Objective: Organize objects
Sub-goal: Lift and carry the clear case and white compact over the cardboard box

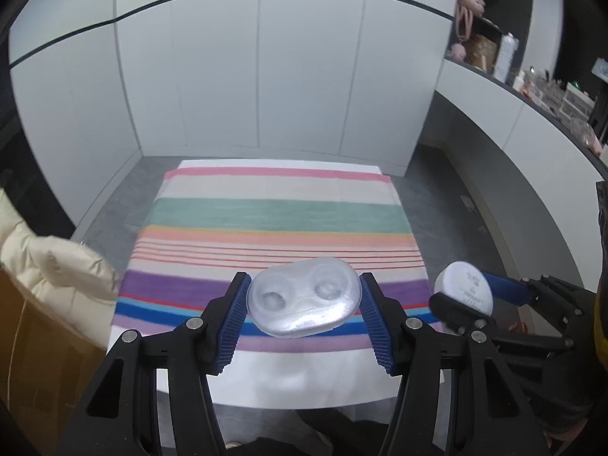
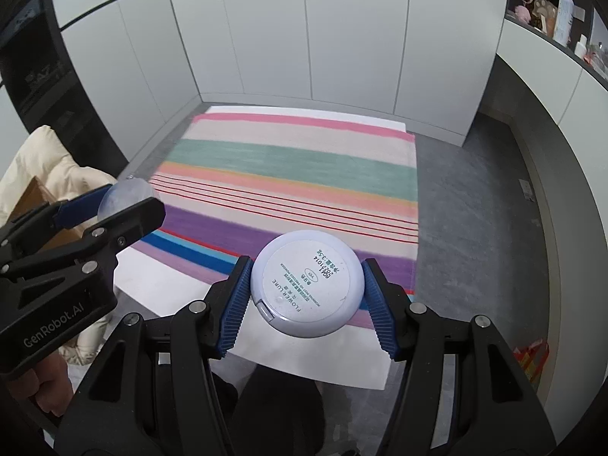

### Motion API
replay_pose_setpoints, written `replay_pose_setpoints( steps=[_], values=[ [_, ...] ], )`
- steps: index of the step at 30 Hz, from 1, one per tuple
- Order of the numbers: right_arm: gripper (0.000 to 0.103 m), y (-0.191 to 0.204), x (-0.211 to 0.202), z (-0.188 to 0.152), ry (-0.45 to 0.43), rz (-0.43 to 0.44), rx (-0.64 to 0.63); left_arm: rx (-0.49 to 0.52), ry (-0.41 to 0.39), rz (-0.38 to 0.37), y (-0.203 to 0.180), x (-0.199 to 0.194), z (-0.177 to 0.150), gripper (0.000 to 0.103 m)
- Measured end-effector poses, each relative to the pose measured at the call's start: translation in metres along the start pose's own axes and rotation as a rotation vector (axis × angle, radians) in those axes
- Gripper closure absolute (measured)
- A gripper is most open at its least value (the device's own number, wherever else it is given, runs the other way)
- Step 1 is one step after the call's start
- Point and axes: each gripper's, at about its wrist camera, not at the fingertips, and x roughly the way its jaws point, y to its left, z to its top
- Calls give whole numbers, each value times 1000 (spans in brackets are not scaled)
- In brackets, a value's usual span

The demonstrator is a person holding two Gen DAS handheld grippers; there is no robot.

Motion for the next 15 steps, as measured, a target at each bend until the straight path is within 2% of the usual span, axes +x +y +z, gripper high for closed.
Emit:
replay_pose_setpoints(
  steps=[10,15],
  values=[
    [43,45,3,21,-30,52,-75,-88,-33,32,65,-21,-7,44],
    [43,63,10,29,-28,68,-59,-141,-43,64,96,-29,-14,45]
  ],
)
